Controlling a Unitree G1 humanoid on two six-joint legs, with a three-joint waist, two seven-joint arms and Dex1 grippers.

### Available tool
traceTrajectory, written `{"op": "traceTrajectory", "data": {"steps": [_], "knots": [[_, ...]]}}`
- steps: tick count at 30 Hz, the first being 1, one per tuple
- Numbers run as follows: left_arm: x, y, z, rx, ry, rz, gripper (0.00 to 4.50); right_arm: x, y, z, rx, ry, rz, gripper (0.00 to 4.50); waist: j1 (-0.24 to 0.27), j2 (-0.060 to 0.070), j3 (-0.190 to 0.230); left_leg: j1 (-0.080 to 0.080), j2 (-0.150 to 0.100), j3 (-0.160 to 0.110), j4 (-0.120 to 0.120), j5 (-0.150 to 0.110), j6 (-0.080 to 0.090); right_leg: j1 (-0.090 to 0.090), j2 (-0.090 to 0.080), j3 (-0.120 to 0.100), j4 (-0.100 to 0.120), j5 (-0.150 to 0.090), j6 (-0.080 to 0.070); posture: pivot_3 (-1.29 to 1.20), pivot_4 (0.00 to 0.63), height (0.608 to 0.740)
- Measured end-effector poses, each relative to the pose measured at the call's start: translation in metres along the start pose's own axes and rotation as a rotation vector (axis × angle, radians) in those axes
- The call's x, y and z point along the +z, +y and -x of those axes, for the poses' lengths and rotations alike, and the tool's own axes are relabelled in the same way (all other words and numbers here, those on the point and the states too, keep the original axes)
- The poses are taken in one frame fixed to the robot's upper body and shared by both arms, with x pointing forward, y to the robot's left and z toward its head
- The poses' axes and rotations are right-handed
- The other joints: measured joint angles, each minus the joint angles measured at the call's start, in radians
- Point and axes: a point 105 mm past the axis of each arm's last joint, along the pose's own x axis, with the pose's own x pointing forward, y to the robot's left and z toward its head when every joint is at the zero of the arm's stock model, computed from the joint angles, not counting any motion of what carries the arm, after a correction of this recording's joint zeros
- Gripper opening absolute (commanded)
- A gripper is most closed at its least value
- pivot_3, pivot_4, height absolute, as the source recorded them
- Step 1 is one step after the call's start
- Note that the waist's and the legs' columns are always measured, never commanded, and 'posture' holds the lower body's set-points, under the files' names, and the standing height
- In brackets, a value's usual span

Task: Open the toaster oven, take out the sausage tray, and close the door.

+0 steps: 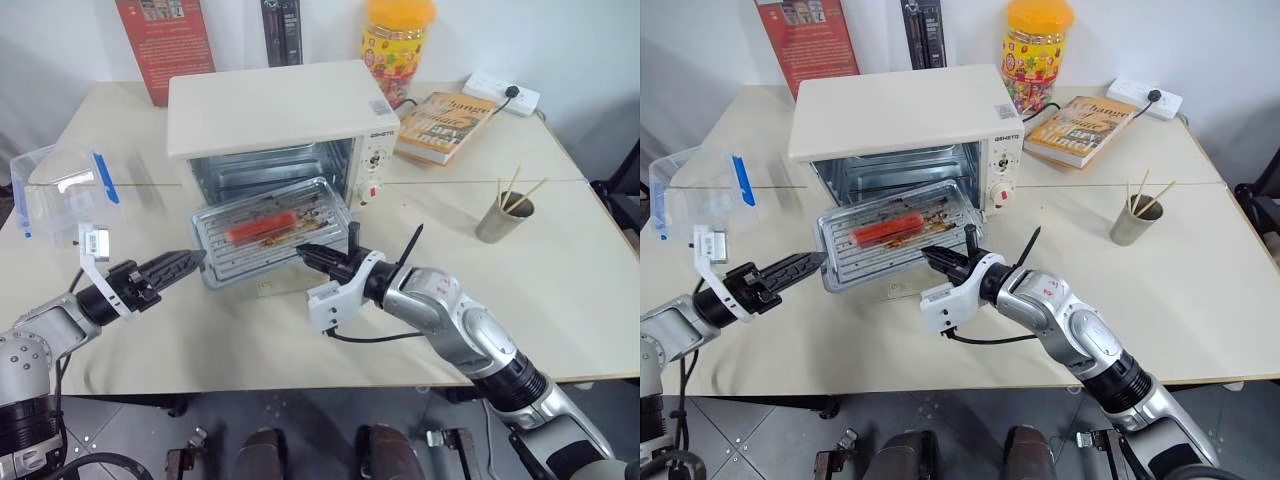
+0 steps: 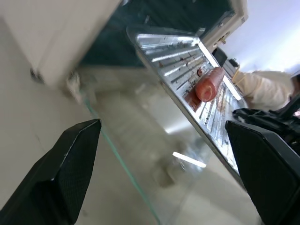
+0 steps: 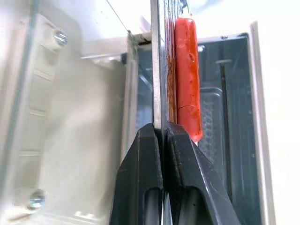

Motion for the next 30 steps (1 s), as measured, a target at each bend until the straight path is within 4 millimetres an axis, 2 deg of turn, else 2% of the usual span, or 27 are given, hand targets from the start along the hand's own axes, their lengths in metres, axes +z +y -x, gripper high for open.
{"op": "traceTrajectory", "data": {"steps": [3,9,13,25,27,30], "knots": [[-0.012,-0.002,-0.002,0.001,0.068,0.087,4.50,0.001,0.000,0.002,0.011,-0.016,0.010,0.02,0.005,0.000,0.000,0.000,0.000,0.000,0.000,0.000,0.000,0.000,0.000,0.000,0.000,0.000,0.000,0.00,0.150,0.740],[-0.016,-0.009,-0.016,-0.040,0.086,0.207,4.50,0.003,-0.004,0.004,-0.003,-0.045,0.013,0.02,0.016,-0.001,0.000,0.001,0.000,0.000,0.001,0.000,0.000,0.001,0.000,0.000,0.000,0.000,0.000,0.00,0.150,0.740],[-0.020,-0.011,-0.020,-0.056,0.073,0.249,3.74,0.006,-0.002,0.004,0.006,-0.062,0.009,0.00,0.016,-0.001,0.000,0.001,0.000,0.000,0.001,0.000,0.000,0.001,0.000,0.000,0.000,0.000,0.000,0.00,0.150,0.740],[-0.014,-0.022,-0.022,-0.109,0.025,0.302,0.26,0.011,0.004,0.006,0.029,-0.091,-0.002,0.00,0.017,-0.001,-0.001,0.001,0.000,0.000,0.001,0.000,0.000,0.002,0.000,0.000,0.000,0.000,0.000,0.00,0.150,0.740],[-0.013,-0.024,-0.021,-0.127,0.015,0.312,0.01,0.011,0.004,0.006,0.027,-0.095,-0.013,0.00,0.017,-0.001,-0.001,0.001,0.000,0.000,0.001,0.000,0.000,0.002,0.000,0.001,0.000,0.000,0.000,0.00,0.150,0.740],[-0.013,-0.026,-0.022,-0.134,0.006,0.332,0.01,0.011,0.002,0.007,0.020,-0.100,-0.033,0.00,0.017,-0.001,-0.001,0.002,0.000,-0.001,0.001,0.000,0.000,0.003,0.000,0.000,0.000,0.000,0.000,0.00,0.150,0.740]]}}
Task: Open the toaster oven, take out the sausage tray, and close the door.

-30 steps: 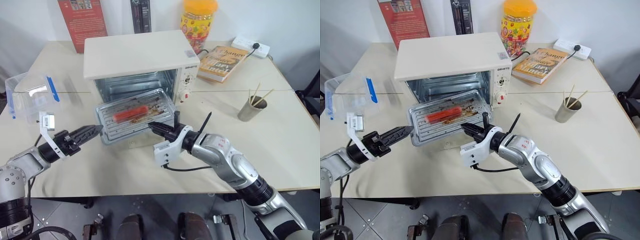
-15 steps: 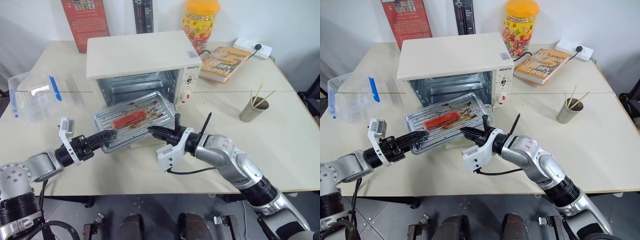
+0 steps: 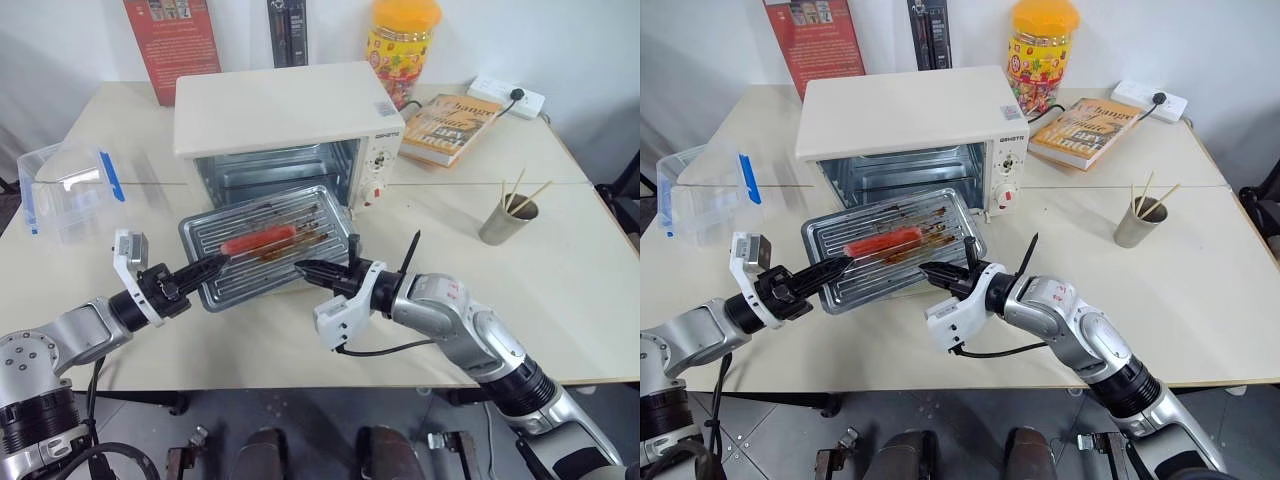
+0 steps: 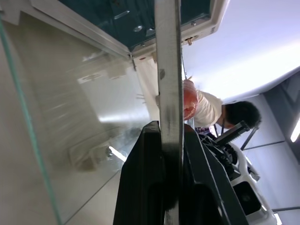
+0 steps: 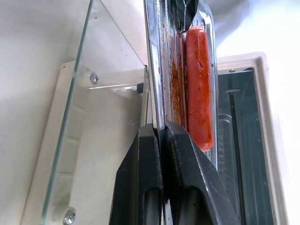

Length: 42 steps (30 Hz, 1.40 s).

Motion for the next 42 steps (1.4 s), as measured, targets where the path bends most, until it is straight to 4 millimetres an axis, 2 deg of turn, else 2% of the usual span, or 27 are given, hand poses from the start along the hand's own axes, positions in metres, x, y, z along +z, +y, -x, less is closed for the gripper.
{"op": "traceTrajectory", "data": {"steps": [7,12,13,15,20,25,26,31,34,36,39,42], "knots": [[-0.004,0.004,0.001,0.021,-0.035,0.057,0.01,0.000,0.001,-0.002,0.018,-0.001,-0.054,0.00,0.000,0.000,0.000,0.002,0.000,0.000,0.000,0.000,0.000,0.002,0.000,0.000,-0.001,0.000,0.000,0.00,0.150,0.740],[-0.013,0.010,0.001,0.048,-0.047,0.119,0.01,0.001,0.006,-0.002,0.067,-0.010,-0.107,0.00,0.001,0.000,0.000,0.004,0.000,-0.001,-0.001,0.000,0.000,0.004,0.000,0.000,-0.002,0.000,0.000,0.00,0.150,0.740],[-0.015,0.012,0.001,0.054,-0.051,0.134,0.00,0.001,0.007,-0.002,0.079,-0.011,-0.116,0.45,0.001,0.000,0.000,0.006,0.000,-0.001,-0.001,0.000,0.000,0.007,0.000,0.000,-0.002,0.000,0.000,0.00,0.150,0.740],[-0.018,0.012,0.001,0.051,-0.056,0.150,0.00,0.001,0.006,-0.001,0.078,-0.017,-0.136,0.85,0.001,0.000,0.000,0.009,0.000,-0.001,-0.002,0.000,0.000,0.009,0.000,0.000,-0.003,0.000,0.000,0.00,0.150,0.740],[-0.027,0.011,0.000,0.055,-0.061,0.184,0.00,0.002,0.000,0.004,0.084,-0.032,-0.173,2.47,0.002,0.000,0.000,0.011,0.000,0.000,-0.002,-0.001,0.000,0.011,0.000,0.001,-0.003,0.000,0.000,0.00,0.150,0.740],[-0.037,0.014,-0.002,0.074,-0.057,0.234,0.00,0.007,-0.002,0.008,0.114,-0.062,-0.216,4.29,0.003,0.000,0.000,0.011,0.000,0.000,-0.002,-0.001,0.000,0.011,0.000,0.001,-0.003,0.000,0.000,0.00,0.150,0.740],[-0.038,0.014,-0.003,0.074,-0.055,0.237,0.00,0.009,-0.003,0.009,0.123,-0.074,-0.232,4.46,0.003,0.000,0.000,0.011,0.000,0.000,-0.002,-0.001,0.000,0.011,0.000,0.001,-0.003,0.000,0.000,0.00,0.150,0.740],[-0.042,0.011,-0.003,0.072,-0.054,0.242,0.00,0.017,-0.008,0.018,0.163,-0.150,-0.322,4.46,0.005,0.000,0.000,0.011,0.000,0.000,-0.002,-0.001,0.000,0.012,0.000,0.001,-0.004,0.000,0.000,0.00,0.150,0.740],[-0.047,0.018,-0.001,0.117,-0.049,0.248,0.00,0.027,-0.019,0.032,0.189,-0.219,-0.412,4.46,0.008,0.000,0.000,0.011,0.000,0.000,-0.002,-0.001,0.000,0.012,0.000,0.001,-0.004,0.000,0.000,0.00,0.150,0.740],[-0.050,0.021,0.002,0.129,-0.050,0.257,0.00,0.026,-0.018,0.040,0.226,-0.229,-0.484,4.46,0.009,0.000,0.000,0.011,0.000,0.001,-0.002,-0.002,0.001,0.012,0.000,0.001,-0.004,0.000,0.000,0.00,0.150,0.740],[-0.048,0.021,0.009,0.144,-0.073,0.247,0.00,0.016,-0.007,0.058,0.348,-0.170,-0.640,4.46,0.017,0.000,0.000,0.011,0.000,0.001,-0.002,-0.002,0.001,0.012,0.000,0.002,-0.005,0.000,0.000,0.00,0.150,0.740],[-0.044,0.019,0.019,0.159,-0.117,0.230,0.00,0.007,0.001,0.080,0.444,-0.122,-0.734,3.55,0.027,0.000,0.000,0.011,0.000,0.004,-0.002,-0.003,0.002,0.012,0.000,0.004,-0.008,0.000,0.000,0.00,0.150,0.740]]}}
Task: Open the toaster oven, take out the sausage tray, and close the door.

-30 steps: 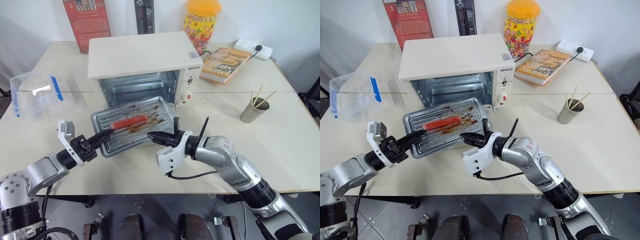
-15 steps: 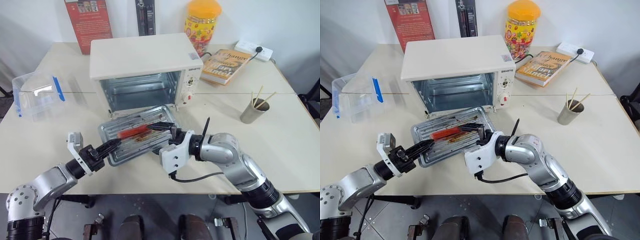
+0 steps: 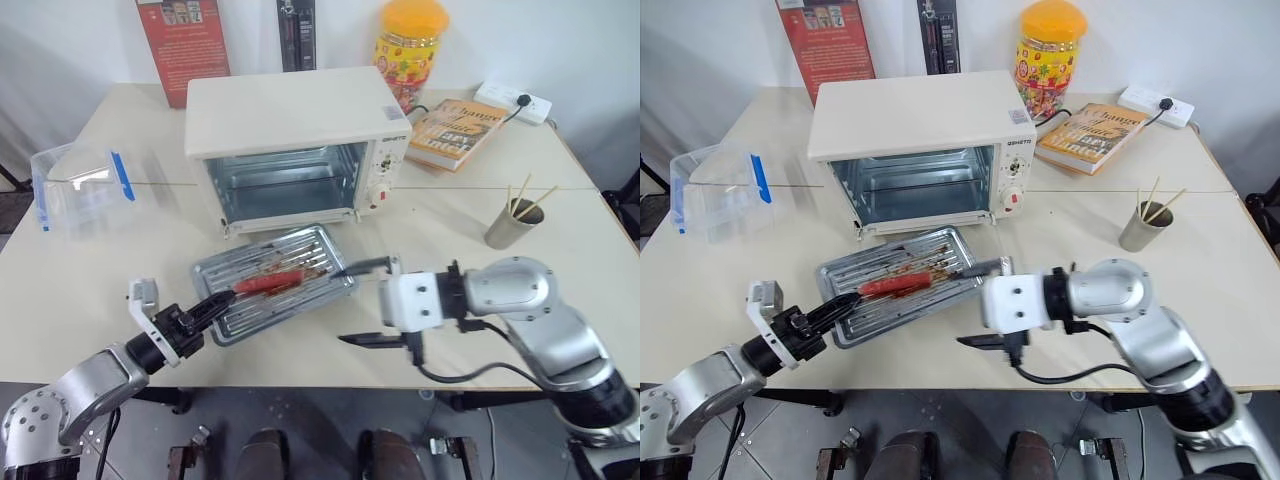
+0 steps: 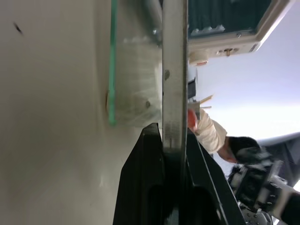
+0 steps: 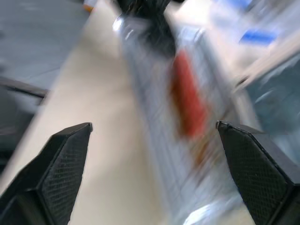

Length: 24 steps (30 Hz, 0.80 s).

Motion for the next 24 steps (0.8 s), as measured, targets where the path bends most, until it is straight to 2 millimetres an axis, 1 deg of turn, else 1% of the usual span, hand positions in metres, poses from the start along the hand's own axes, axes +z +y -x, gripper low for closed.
{"op": "traceTrajectory", "data": {"steps": [2,3,6,10,14,17,19,21,24], "knots": [[0.002,0.002,0.006,0.004,-0.034,0.007,0.00,-0.004,0.001,0.008,0.012,0.014,-0.020,2.86,0.001,0.000,0.000,0.000,0.000,0.001,0.000,0.000,0.000,0.000,0.000,0.001,-0.001,0.000,0.000,0.00,0.150,0.740],[0.002,0.001,0.007,0.002,-0.044,0.009,0.00,-0.009,0.002,0.011,0.020,0.031,-0.039,2.55,0.002,0.000,0.000,0.000,0.000,0.001,0.000,0.000,0.001,0.000,0.000,0.001,-0.001,0.000,0.000,0.00,0.150,0.740],[0.000,0.004,0.013,0.005,-0.075,0.028,0.00,-0.027,-0.001,0.020,0.016,0.072,-0.082,1.44,0.003,0.000,0.000,0.000,0.000,0.003,0.001,0.000,0.001,0.000,0.000,0.002,-0.001,0.000,0.000,0.00,0.150,0.740],[-0.005,0.002,0.018,-0.016,-0.124,0.043,0.00,-0.059,-0.008,0.027,-0.028,0.135,-0.116,0.04,0.003,0.000,0.000,0.000,0.000,0.004,0.001,-0.001,0.001,0.000,0.000,0.003,-0.002,0.000,0.000,0.00,0.150,0.740],[-0.009,0.002,0.028,-0.008,-0.186,0.053,0.00,-0.088,-0.011,0.027,-0.057,0.172,-0.137,0.04,0.002,0.000,0.000,0.000,0.000,0.005,0.001,-0.001,0.001,0.000,0.000,0.003,-0.003,0.000,0.000,0.00,0.150,0.740],[-0.011,0.001,0.037,0.004,-0.249,0.060,0.00,-0.111,-0.013,0.023,-0.065,0.213,-0.132,0.04,-0.001,0.000,0.000,0.001,0.000,0.006,0.001,-0.001,0.001,0.000,0.001,0.005,-0.004,0.000,0.000,0.00,0.150,0.740],[-0.011,0.001,0.040,0.006,-0.287,0.069,0.00,-0.122,-0.013,0.021,-0.071,0.226,-0.134,0.04,0.000,0.000,0.000,0.001,0.000,0.007,0.001,-0.001,0.001,0.000,0.001,0.005,-0.005,0.000,0.000,0.00,0.150,0.740],[-0.011,0.002,0.047,0.020,-0.339,0.082,0.00,-0.129,-0.018,0.013,-0.082,0.222,-0.121,0.04,0.000,0.000,0.000,0.001,0.000,0.007,0.002,-0.001,0.001,0.001,0.001,0.005,-0.007,0.000,0.000,0.00,0.150,0.740],[-0.013,0.005,0.064,0.041,-0.455,0.117,0.00,-0.132,-0.027,0.002,-0.116,0.181,-0.104,0.04,-0.005,-0.001,0.000,0.002,0.002,0.009,0.001,-0.001,0.001,0.002,0.002,0.007,-0.011,0.000,0.000,0.00,0.150,0.740]]}}
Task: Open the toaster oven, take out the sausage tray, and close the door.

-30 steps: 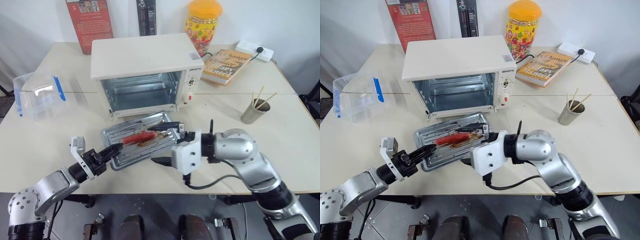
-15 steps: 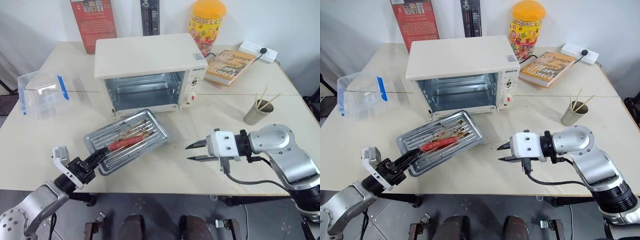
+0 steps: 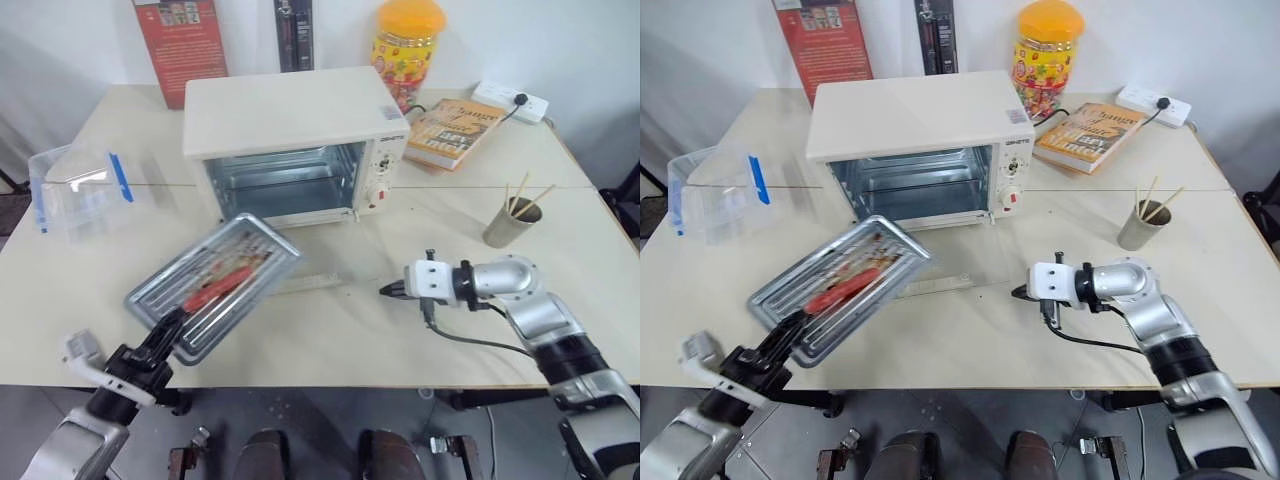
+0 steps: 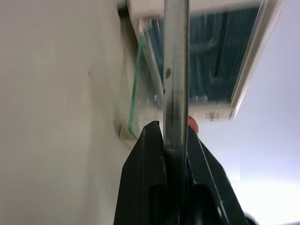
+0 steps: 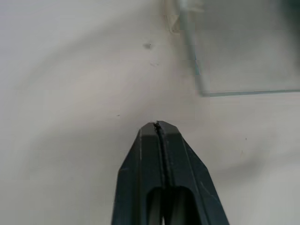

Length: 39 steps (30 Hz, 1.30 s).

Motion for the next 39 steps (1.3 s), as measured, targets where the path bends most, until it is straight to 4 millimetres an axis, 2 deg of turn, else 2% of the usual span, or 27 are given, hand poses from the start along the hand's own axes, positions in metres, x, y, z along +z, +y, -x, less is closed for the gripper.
{"op": "traceTrajectory", "data": {"steps": [5,10,18,29,32,39], "knots": [[0.003,0.010,0.026,0.063,-0.129,0.048,0.00,0.003,-0.009,-0.017,-0.035,-0.052,-0.008,0.04,0.000,0.000,0.000,0.001,0.001,0.001,0.001,-0.001,0.000,0.000,0.001,0.002,-0.003,0.000,0.000,0.00,0.150,0.740],[0.007,0.017,0.044,0.086,-0.235,0.094,0.00,0.006,-0.012,-0.028,-0.047,-0.086,-0.017,0.04,0.001,-0.001,0.000,0.001,0.001,0.003,0.002,-0.002,0.000,0.000,0.001,0.003,-0.003,0.000,-0.001,0.00,0.150,0.740],[0.010,0.023,0.063,0.094,-0.345,0.128,0.00,0.008,-0.014,-0.032,-0.036,-0.102,0.001,0.04,-0.004,-0.001,-0.001,0.002,0.004,0.007,0.004,-0.005,0.001,-0.002,0.003,0.008,-0.003,0.000,-0.001,0.00,0.150,0.740],[0.019,0.029,0.096,0.119,-0.487,0.126,0.00,0.027,-0.027,-0.028,0.052,-0.124,0.007,0.04,-0.019,-0.001,0.000,0.000,0.006,0.011,0.005,-0.009,0.002,-0.004,0.005,0.010,-0.006,0.000,-0.001,0.00,0.150,0.740],[0.016,0.030,0.098,0.111,-0.471,0.129,0.00,0.037,-0.035,-0.025,0.070,-0.146,0.005,0.04,-0.019,0.000,0.001,-0.001,0.009,0.011,0.006,-0.010,0.001,-0.005,0.008,0.010,-0.006,0.000,-0.001,0.00,0.150,0.740],[0.012,0.040,0.097,0.134,-0.369,0.145,0.00,0.085,-0.081,-0.007,-0.008,-0.241,0.045,0.04,-0.020,0.002,0.002,-0.003,0.016,0.013,0.009,-0.014,-0.002,-0.008,0.014,0.012,-0.004,-0.001,-0.004,0.00,0.150,0.740]]}}
